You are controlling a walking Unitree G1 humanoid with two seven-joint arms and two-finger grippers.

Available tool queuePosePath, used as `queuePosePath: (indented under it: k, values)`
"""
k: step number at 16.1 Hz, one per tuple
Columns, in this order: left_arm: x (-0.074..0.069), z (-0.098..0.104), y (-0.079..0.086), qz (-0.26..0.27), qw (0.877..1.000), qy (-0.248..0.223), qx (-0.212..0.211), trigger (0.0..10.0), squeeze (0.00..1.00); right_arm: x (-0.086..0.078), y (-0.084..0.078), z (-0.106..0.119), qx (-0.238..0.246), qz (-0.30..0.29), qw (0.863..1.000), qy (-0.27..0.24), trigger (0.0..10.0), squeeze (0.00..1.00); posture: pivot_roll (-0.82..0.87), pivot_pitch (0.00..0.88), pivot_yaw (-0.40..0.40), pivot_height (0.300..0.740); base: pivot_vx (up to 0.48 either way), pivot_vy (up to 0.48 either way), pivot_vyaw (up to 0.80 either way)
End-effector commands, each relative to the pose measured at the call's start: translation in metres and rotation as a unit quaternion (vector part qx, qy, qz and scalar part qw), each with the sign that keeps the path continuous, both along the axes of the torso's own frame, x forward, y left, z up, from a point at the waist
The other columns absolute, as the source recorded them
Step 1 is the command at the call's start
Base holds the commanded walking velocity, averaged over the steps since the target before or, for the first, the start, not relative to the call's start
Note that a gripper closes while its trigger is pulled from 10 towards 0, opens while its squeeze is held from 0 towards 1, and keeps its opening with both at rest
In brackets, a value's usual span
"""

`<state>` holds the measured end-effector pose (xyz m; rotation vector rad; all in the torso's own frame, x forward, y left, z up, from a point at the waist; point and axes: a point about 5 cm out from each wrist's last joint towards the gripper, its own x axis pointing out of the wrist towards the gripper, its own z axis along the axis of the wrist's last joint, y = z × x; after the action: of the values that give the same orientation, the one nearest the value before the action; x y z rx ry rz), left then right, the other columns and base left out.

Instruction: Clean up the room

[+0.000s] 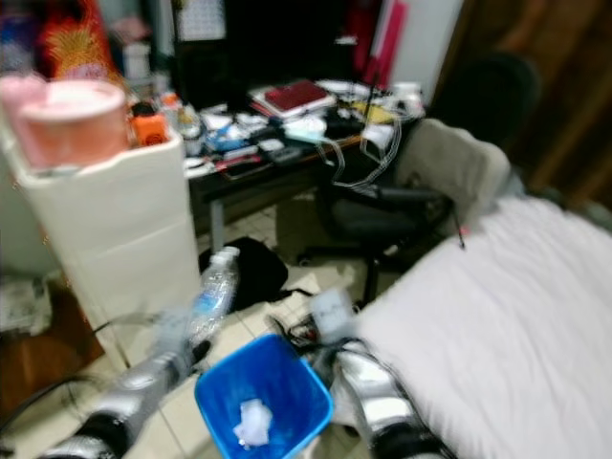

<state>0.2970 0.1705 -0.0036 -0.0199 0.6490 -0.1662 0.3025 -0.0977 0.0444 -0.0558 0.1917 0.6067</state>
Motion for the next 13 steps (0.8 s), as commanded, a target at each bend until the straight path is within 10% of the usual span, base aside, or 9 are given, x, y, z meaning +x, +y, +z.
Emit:
queuePosePath:
  k: [1, 7, 8, 13]
  values:
    - [0.018, 0.017, -0.022, -0.028, 0.999, -0.030, -0.013, 10.0, 0.00, -0.003, -0.020, -0.005, -0.019, -0.020, 1.000, 0.011, 10.0, 0.00, 0.08, 0.023, -0.056, 0.740, 0.000, 0.000, -0.77]
    - [0.019, 0.014, -0.034, -0.033, 0.999, 0.014, -0.033, 10.0, 0.00, -0.015, -0.029, -0.012, -0.025, -0.032, 0.999, 0.016, 10.0, 0.00, 0.02, 0.037, -0.031, 0.740, 0.000, 0.000, -0.38]
    - [0.017, 0.012, -0.038, -0.028, 0.998, 0.029, -0.050, 10.0, 1.00, -0.015, -0.030, -0.012, -0.026, -0.032, 0.999, 0.017, 10.0, 0.00, 0.02, 0.037, -0.028, 0.740, 0.000, 0.000, 0.00]
    - [0.009, 0.003, -0.045, -0.031, 0.995, 0.070, -0.062, 10.0, 1.00, -0.017, -0.030, -0.013, -0.028, -0.032, 0.999, 0.023, 10.0, 0.00, 0.01, 0.024, -0.013, 0.740, 0.000, 0.000, 0.00]
